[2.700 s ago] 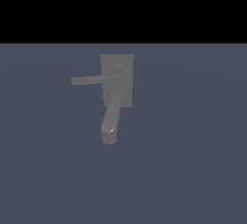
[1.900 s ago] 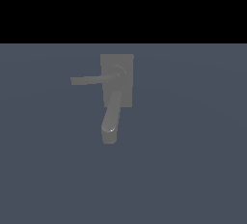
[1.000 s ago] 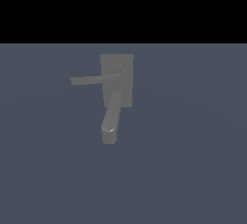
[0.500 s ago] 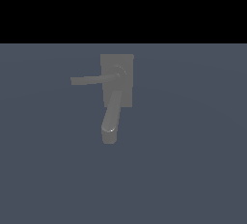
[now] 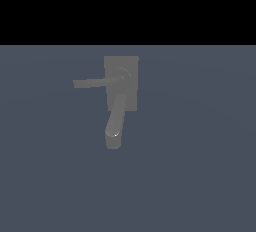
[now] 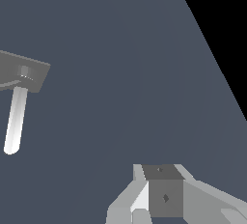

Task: Turn on the faucet by rotating a designated handle.

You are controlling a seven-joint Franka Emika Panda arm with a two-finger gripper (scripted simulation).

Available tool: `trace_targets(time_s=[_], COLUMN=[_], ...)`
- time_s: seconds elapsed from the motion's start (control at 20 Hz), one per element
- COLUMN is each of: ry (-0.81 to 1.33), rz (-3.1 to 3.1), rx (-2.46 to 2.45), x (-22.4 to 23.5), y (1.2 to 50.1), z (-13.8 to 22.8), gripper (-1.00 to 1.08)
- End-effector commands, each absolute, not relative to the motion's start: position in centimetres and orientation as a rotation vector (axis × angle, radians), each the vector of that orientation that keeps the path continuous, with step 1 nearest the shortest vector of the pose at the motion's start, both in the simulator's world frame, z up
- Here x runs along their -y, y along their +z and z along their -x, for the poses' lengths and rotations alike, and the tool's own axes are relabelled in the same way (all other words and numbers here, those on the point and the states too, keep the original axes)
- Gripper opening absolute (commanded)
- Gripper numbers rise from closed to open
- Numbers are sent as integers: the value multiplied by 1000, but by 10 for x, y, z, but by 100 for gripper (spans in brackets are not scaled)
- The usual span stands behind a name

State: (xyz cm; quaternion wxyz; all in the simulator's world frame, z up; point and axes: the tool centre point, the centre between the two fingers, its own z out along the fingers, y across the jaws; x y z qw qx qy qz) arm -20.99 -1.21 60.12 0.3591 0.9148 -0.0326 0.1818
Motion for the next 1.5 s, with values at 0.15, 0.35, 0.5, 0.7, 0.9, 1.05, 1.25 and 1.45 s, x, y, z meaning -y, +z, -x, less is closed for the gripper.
trace_targets(time_s=[0.15, 0.35, 0.5, 0.7, 0.9, 1.05, 1.25, 1.45], ry=[558, 606, 633, 657, 668, 668, 659, 638], rz=[-2109, -1929, -1795, -1620, -1449, -1325, -1165, -1014], rx=[79, 59, 36, -7, -63, -112, -190, -278], x=[-4, -23, -40, -68, -98, -123, -156, -188], y=[636, 657, 671, 684, 690, 689, 680, 663], z=[205, 200, 195, 186, 175, 164, 146, 125], gripper=[-100, -100, -100, -100, -100, -100, -100, -100])
